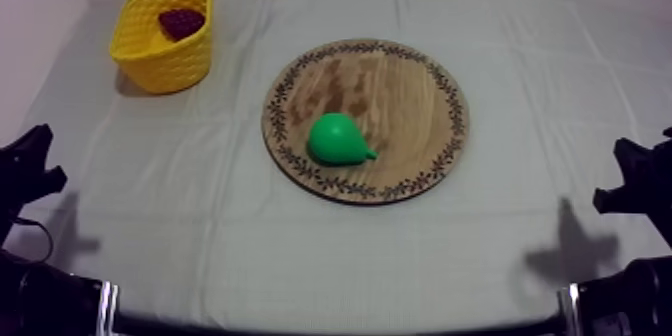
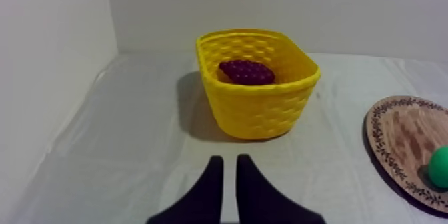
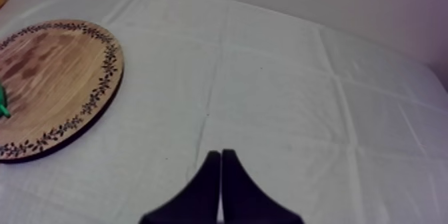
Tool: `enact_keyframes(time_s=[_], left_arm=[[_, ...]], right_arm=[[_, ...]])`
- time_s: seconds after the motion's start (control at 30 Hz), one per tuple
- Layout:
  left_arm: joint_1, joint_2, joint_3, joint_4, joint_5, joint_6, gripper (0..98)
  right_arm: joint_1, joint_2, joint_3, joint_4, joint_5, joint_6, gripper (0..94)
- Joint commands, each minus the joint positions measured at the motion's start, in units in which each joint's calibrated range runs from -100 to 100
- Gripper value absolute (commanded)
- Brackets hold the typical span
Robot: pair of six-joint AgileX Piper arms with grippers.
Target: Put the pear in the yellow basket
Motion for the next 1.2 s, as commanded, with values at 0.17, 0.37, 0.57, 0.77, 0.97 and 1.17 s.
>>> enact_keyframes(time_s=[0.17,0.37,0.57,0.77,0.97,1.17], left_arm=[[1.4,0.0,-0.4,0.41,1.6,12.8,0.6],[1.4,0.0,-0.4,0.36,1.6,8.5,4.5],[1.4,0.7,-1.8,-0.2,2.7,6.4,0.6],[1.2,6.7,-8.6,0.08,3.6,5.6,0.1],[2.1,16.6,-21.5,2.42,7.5,3.2,0.0],[4.8,28.0,-37.1,4.73,15.3,0.2,0.0]], right_arm=[[0.0,0.0,0.1,0.0,0.0,0.0,0.5],[0.0,0.0,0.1,0.0,0.0,0.0,0.5],[0.0,0.0,0.1,0.0,0.0,0.0,0.5],[0.0,0.0,0.1,0.0,0.0,0.0,0.5],[0.0,0.0,0.1,0.0,0.0,0.0,0.5],[-0.1,0.0,0.1,0.0,0.0,0.0,0.5]])
